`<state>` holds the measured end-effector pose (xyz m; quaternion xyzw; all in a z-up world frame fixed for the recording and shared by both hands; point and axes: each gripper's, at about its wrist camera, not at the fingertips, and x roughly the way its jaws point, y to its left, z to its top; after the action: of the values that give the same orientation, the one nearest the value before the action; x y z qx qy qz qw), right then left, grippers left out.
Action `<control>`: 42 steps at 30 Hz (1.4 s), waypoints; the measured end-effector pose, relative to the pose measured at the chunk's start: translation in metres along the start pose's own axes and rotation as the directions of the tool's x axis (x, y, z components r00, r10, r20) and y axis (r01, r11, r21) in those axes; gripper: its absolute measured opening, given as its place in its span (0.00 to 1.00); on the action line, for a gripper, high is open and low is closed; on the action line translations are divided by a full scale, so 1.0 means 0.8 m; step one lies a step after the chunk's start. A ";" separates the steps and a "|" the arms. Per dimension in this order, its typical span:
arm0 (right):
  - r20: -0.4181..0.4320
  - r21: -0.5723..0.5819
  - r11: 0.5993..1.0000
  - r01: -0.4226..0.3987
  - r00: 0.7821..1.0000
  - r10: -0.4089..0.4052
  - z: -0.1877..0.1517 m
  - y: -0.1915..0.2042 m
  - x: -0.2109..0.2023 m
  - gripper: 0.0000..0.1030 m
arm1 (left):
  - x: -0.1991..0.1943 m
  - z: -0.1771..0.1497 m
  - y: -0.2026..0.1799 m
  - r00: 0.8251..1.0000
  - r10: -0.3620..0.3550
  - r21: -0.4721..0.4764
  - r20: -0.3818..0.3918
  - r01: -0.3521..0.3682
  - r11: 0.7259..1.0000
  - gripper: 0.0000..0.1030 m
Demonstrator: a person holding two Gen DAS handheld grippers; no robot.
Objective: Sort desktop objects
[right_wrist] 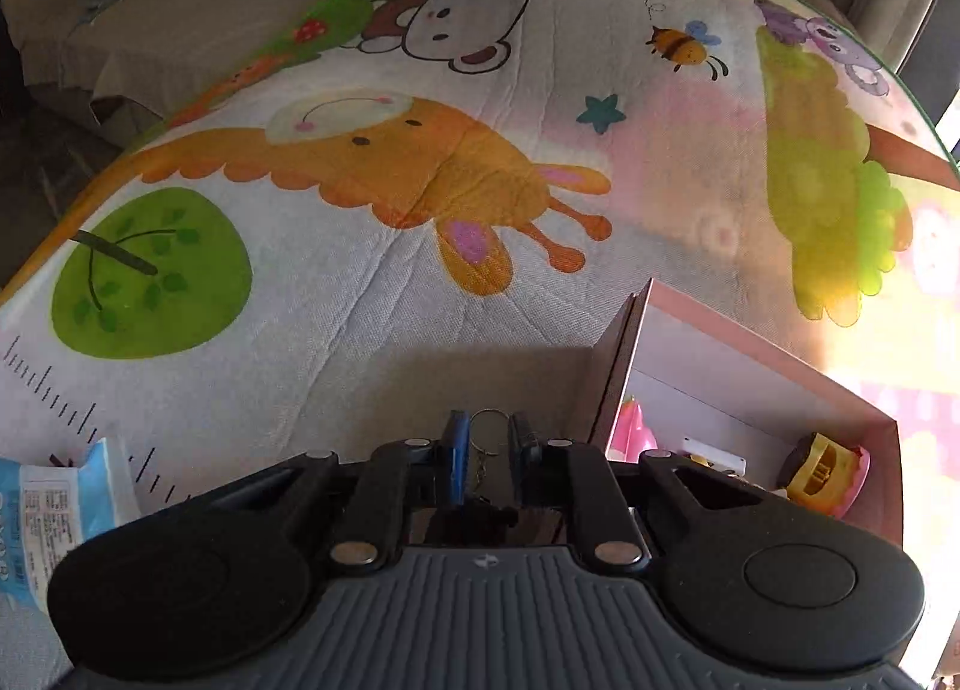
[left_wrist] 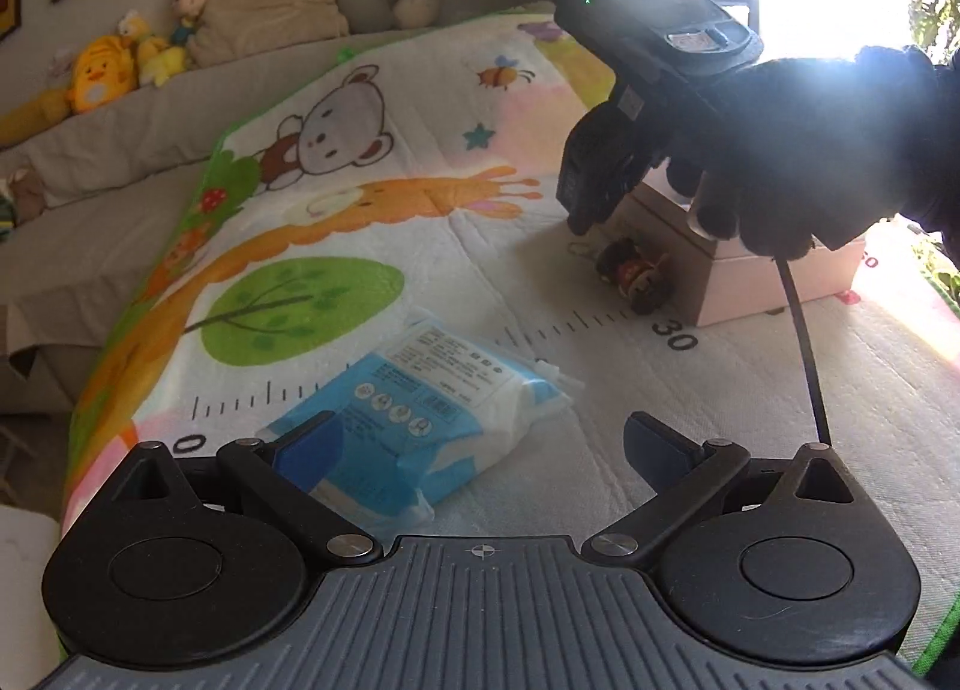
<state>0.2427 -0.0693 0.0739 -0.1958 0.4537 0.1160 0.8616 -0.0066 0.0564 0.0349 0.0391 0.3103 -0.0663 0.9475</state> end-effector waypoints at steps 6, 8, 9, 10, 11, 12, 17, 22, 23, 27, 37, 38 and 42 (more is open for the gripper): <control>-0.065 -0.086 0.995 0.044 0.997 -0.050 -0.016 0.027 0.006 0.14 | 0.001 -0.005 0.022 1.000 0.014 -0.046 -0.013 -0.015 0.999 0.99; -0.079 -0.083 0.996 0.014 0.997 -0.021 -0.028 0.030 -0.006 0.13 | 0.000 -0.006 0.024 1.000 0.020 -0.049 -0.010 -0.020 0.999 1.00; -0.083 -0.087 0.996 -0.005 0.997 -0.002 -0.035 0.032 -0.013 0.13 | 0.000 -0.007 0.024 1.000 0.020 -0.049 -0.009 -0.021 0.999 1.00; -0.084 -0.089 0.996 -0.026 0.996 0.019 -0.044 0.034 -0.021 0.13 | 0.000 -0.007 0.024 1.000 0.020 -0.050 -0.009 -0.020 0.999 1.00; -0.087 -0.091 0.995 -0.050 0.995 0.042 -0.053 0.036 -0.029 0.13 | 0.000 -0.007 0.024 1.000 0.020 -0.050 -0.009 -0.020 0.999 1.00; -0.090 -0.092 0.993 -0.079 0.993 0.071 -0.063 0.038 -0.037 0.13 | 0.001 -0.008 0.024 1.000 0.020 -0.050 -0.011 -0.020 0.999 1.00; -0.120 -0.055 0.970 -0.235 0.967 0.227 -0.122 0.041 -0.077 0.13 | 0.005 -0.009 0.022 0.999 0.031 -0.043 -0.024 -0.032 0.999 1.00; -0.069 -0.008 0.956 -0.293 0.954 0.291 -0.184 0.017 -0.117 0.14 | 0.006 -0.003 0.022 0.999 0.045 -0.026 -0.011 -0.045 0.999 1.00; -0.034 0.014 0.956 -0.294 0.955 0.294 -0.191 0.004 -0.127 0.15 | 0.007 -0.001 0.023 0.999 0.050 -0.020 -0.006 -0.050 0.999 1.00; 0.168 0.231 0.949 -0.213 0.970 0.176 -0.206 -0.090 -0.163 0.41 | 0.019 0.005 0.025 0.997 0.071 0.008 -0.007 -0.071 0.997 1.00; 0.222 0.595 0.793 -0.127 0.975 -0.011 -0.223 -0.258 -0.084 0.53 | 0.042 0.012 0.041 1.000 0.011 -0.027 -0.020 -0.011 1.000 1.00; 0.226 0.596 0.788 -0.154 0.974 0.019 -0.224 -0.253 -0.075 0.53 | 0.042 0.013 0.043 1.000 -0.003 -0.031 -0.025 0.002 1.000 1.00; 0.232 0.553 0.824 -0.125 0.973 -0.009 -0.202 -0.224 -0.064 0.62 | 0.041 0.015 0.043 0.999 -0.013 0.001 -0.042 0.013 1.000 1.00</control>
<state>0.1629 -0.3027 0.0752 0.0958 0.3731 0.0245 0.9225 0.0319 0.0855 0.0258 0.0390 0.3306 -0.0717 0.9402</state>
